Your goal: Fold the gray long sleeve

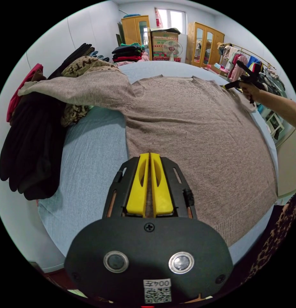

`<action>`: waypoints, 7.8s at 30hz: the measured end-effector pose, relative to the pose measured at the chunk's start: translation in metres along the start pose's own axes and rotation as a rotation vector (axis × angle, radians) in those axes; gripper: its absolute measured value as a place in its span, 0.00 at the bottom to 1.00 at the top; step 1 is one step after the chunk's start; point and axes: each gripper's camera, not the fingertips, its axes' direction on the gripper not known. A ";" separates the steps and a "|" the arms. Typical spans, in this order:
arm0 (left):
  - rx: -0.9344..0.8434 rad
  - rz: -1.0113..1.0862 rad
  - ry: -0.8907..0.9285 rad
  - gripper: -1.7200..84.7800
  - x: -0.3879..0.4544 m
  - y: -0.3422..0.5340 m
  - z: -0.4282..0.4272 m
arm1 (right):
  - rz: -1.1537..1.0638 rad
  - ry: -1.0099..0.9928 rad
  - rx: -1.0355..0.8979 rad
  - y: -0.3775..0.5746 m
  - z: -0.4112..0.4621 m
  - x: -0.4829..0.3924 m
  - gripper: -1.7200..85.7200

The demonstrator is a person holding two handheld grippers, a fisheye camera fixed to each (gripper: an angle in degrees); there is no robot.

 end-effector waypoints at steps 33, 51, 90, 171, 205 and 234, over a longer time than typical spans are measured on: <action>0.156 0.010 0.145 0.13 0.002 -0.189 0.014 | 0.083 -0.194 0.221 0.027 -0.018 -0.072 0.14; 0.031 0.163 0.086 0.18 0.049 -0.344 0.143 | -0.119 -0.046 0.176 -0.010 0.022 -0.130 0.15; -0.016 0.127 0.210 0.18 -0.045 -0.148 -0.066 | -0.047 -0.195 -0.359 0.232 -0.015 -0.300 0.13; -0.131 0.179 0.221 0.17 -0.032 -0.111 -0.051 | 0.005 -0.243 -0.584 0.249 0.102 -0.253 0.06; -0.331 0.243 0.273 0.07 0.047 0.022 -0.098 | 0.452 -0.335 -0.268 0.459 0.093 -0.218 0.11; -0.385 0.242 0.247 0.03 0.050 -0.016 -0.113 | 0.325 -0.144 -0.197 0.417 0.068 -0.271 0.12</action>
